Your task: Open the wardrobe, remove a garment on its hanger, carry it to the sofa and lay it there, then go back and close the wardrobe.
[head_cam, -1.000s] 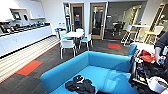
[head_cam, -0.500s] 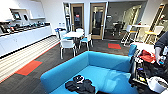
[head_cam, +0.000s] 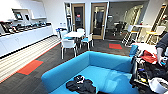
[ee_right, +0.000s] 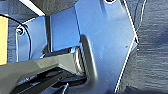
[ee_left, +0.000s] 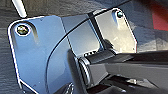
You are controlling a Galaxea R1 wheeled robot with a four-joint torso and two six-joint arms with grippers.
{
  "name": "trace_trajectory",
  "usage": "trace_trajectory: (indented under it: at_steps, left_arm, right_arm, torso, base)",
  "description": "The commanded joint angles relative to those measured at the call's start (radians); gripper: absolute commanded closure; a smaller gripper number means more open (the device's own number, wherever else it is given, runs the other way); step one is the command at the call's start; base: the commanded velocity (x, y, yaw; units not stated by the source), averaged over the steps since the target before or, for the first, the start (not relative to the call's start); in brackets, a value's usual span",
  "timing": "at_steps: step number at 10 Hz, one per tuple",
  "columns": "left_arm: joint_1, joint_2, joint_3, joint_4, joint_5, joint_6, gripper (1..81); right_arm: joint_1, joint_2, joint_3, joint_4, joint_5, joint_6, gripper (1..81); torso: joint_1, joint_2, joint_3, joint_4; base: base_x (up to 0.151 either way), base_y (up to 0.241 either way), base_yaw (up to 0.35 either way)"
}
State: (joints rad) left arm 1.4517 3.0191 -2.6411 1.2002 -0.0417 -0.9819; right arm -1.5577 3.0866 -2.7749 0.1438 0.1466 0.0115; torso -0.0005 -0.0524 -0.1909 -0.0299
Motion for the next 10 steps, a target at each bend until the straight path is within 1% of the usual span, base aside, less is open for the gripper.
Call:
trace_trajectory:
  at_steps: [1, 2, 3, 4, 5, 6, 7, 10]
  left_arm:
    - [-0.037, 0.000, 0.006, 0.010, 0.034, -0.001, 1.0]
    - [-0.037, -0.003, 0.006, 0.012, 0.036, 0.000, 1.0]
    - [-0.037, -0.006, 0.006, 0.009, 0.034, 0.000, 1.0]
    - [-0.037, -0.011, 0.006, 0.002, 0.034, 0.005, 1.0]
    - [-0.037, -0.011, 0.006, -0.001, 0.035, 0.003, 1.0]
    - [-0.036, -0.011, 0.006, -0.001, 0.039, 0.003, 1.0]
    - [-0.037, -0.011, 0.003, 0.005, 0.040, 0.003, 1.0]
    - [-0.035, -0.018, -0.010, 0.012, 0.034, 0.005, 1.0]
  right_arm:
    - [0.033, 0.006, 0.003, -0.004, -0.056, -0.004, 1.0]
    - [0.029, 0.005, 0.002, -0.013, -0.056, -0.008, 1.0]
    - [0.027, 0.005, 0.002, -0.032, -0.058, -0.033, 1.0]
    - [0.018, 0.005, 0.002, -0.061, -0.074, -0.080, 1.0]
    - [0.007, 0.004, 0.000, -0.067, -0.074, -0.134, 1.0]
    - [0.001, 0.002, -0.001, -0.067, -0.074, -0.153, 1.0]
    - [0.001, -0.003, 0.000, -0.067, -0.073, -0.163, 1.0]
    - [0.009, -0.007, 0.005, -0.059, -0.073, -0.162, 1.0]
  torso:
    - [0.001, 0.000, 0.000, 0.000]
    - [0.001, 0.000, 0.000, 0.000]
    - [0.001, 0.000, 0.000, 0.000]
    - [0.001, 0.000, 0.000, 0.000]
    - [0.001, 0.000, 0.000, 0.000]
    - [0.001, 0.000, 0.000, 0.000]
    - [0.001, 0.000, 0.000, 0.000]
    - [0.001, 0.000, 0.000, 0.000]
  base:
    - [0.000, 0.000, 0.303]
    - [0.000, 0.000, 0.304]
    - [0.000, 0.000, 0.306]
    - [0.000, 0.000, 0.306]
    - [0.000, 0.000, 0.306]
    - [0.000, 0.000, 0.306]
    - [0.000, 0.000, 0.306]
    - [0.000, 0.000, 0.307]
